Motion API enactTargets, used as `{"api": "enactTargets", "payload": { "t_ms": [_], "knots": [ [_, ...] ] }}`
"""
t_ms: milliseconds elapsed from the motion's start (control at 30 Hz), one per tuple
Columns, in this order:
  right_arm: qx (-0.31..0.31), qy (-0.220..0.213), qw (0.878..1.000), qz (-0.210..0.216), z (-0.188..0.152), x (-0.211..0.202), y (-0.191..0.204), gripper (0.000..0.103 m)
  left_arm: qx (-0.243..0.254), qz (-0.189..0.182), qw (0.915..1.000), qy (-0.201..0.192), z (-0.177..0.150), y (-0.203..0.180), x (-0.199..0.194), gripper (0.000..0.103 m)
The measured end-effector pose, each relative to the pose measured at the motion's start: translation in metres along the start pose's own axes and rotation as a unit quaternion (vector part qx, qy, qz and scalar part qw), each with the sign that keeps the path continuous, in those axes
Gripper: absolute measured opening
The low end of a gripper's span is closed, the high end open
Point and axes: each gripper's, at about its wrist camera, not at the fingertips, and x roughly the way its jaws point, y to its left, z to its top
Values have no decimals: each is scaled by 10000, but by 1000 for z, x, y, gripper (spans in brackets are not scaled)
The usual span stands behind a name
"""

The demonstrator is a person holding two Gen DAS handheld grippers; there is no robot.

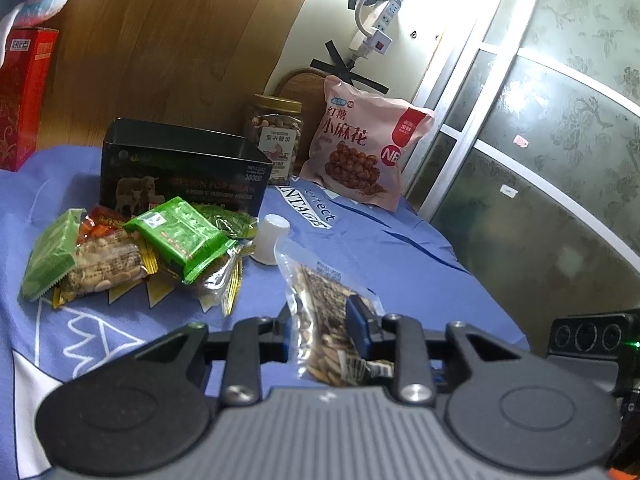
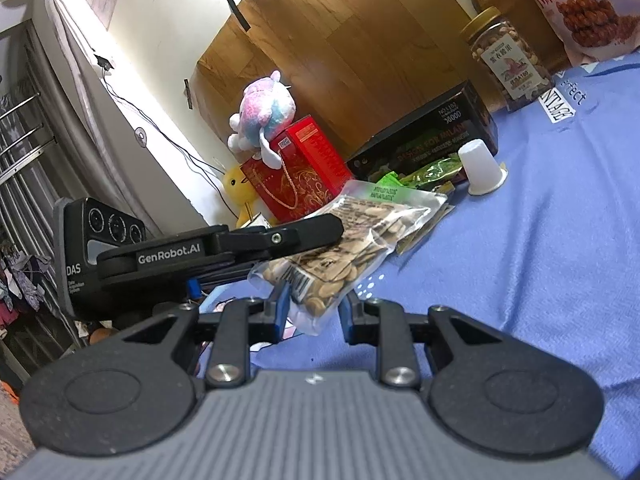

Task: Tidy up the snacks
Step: 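Carry the seed bag into the black tin box and open the left gripper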

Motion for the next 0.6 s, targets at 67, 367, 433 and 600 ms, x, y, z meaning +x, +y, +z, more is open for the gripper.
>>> {"api": "enactTargets", "payload": {
  "t_ms": [67,367,433,600],
  "knots": [
    [-72,-7,10000,-43,0,1,2,29,0,31,10000,15,0,1,0,27],
    [-97,26,9999,-101,-1,3,3,29,26,152,9998,119,-2,4,3,30],
    [-104,53,9999,-124,-1,5,3,29,32,170,9997,149,-3,5,4,30],
    [-144,110,9997,-153,0,10,3,29,133,250,9994,207,1,8,7,30]
  ]
}}
